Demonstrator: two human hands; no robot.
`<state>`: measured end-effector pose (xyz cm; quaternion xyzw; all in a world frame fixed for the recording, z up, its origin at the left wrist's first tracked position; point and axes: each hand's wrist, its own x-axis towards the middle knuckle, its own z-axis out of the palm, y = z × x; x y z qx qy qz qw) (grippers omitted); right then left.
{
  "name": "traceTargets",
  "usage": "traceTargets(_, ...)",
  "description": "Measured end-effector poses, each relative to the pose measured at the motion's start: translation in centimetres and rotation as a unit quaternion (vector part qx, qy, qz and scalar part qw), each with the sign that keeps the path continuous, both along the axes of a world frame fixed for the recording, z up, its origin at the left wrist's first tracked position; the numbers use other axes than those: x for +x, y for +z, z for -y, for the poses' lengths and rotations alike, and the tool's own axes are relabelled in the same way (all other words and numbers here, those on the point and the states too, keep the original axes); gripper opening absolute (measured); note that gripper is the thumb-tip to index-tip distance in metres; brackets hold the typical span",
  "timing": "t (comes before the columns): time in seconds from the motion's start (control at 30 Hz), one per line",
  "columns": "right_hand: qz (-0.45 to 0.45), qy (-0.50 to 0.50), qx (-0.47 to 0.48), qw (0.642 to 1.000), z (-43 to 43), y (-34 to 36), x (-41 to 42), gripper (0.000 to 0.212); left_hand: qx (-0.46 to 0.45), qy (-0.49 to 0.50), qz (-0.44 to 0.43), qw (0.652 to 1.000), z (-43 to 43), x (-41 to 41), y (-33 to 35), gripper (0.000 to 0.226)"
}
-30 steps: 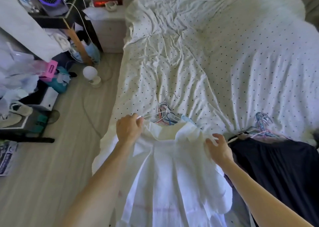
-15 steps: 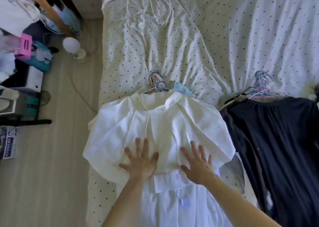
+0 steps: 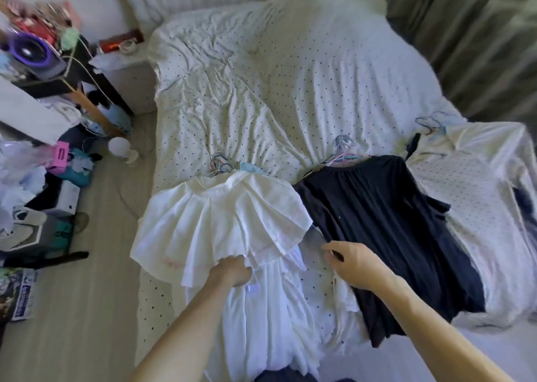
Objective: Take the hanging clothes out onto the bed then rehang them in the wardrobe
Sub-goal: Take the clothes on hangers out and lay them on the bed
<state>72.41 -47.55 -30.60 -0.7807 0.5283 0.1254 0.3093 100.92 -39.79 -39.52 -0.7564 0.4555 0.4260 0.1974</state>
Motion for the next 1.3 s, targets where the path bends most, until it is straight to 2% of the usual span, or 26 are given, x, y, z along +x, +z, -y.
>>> traceTargets(0.1, 0.052, -0.062, -0.084, 0.993, -3.5, 4.4, -9.2, 0.036, -0.065, -0.087, -0.003, 0.994, 2.3, -8.7, 4.5, 0.054)
traceTargets(0.17, 0.051, -0.114, -0.138, 0.983, -5.4, 6.4, -15.6, 0.036, -0.125, -0.136, -0.012, 0.983, 4.3, -15.1, 6.8, 0.049)
traceTargets(0.3, 0.034, -0.220, -0.201, 0.954, -9.1, 10.4, -27.4, 0.036, -0.212, -0.262, -0.045, 0.941, 7.4, -29.1, 11.4, 0.053)
traceTargets(0.43, -0.015, -0.332, -0.246, 0.910, -14.1, 13.4, -37.5, 0.036, -0.278, -0.394, -0.097, 0.870, 8.5, -43.2, 15.8, 0.054)
traceTargets(0.57, -0.024, -0.468, -0.253, 0.847, -19.5, 14.2, -46.2, 0.039, -0.349, -0.506, -0.157, 0.773, 8.4, -56.3, 20.0, 0.050)
traceTargets(0.7, -0.012, -0.587, -0.263, 0.766, -25.5, 13.9, -52.3, 0.037, -0.378, -0.586, -0.208, 0.686, 6.9, -67.5, 21.8, 0.048)
traceTargets(0.9, -0.058, -0.742, -0.235, 0.626, -34.3, 12.9, -57.1, 0.036, -0.328, -0.717, -0.275, 0.550, 3.3, -81.6, 22.8, 0.049)
traceTargets(1.1, -0.109, -0.846, -0.220, 0.472, -42.0, 13.6, -57.1, 0.037, -0.310, -0.784, -0.336, 0.419, -2.1, -92.7, 24.4, 0.049)
traceTargets(1.3, -0.159, -0.911, -0.205, 0.320, -48.7, 14.6, -53.1, 0.038, -0.270, -0.834, -0.394, 0.278, -11.3, -99.1, 25.9, 0.050)
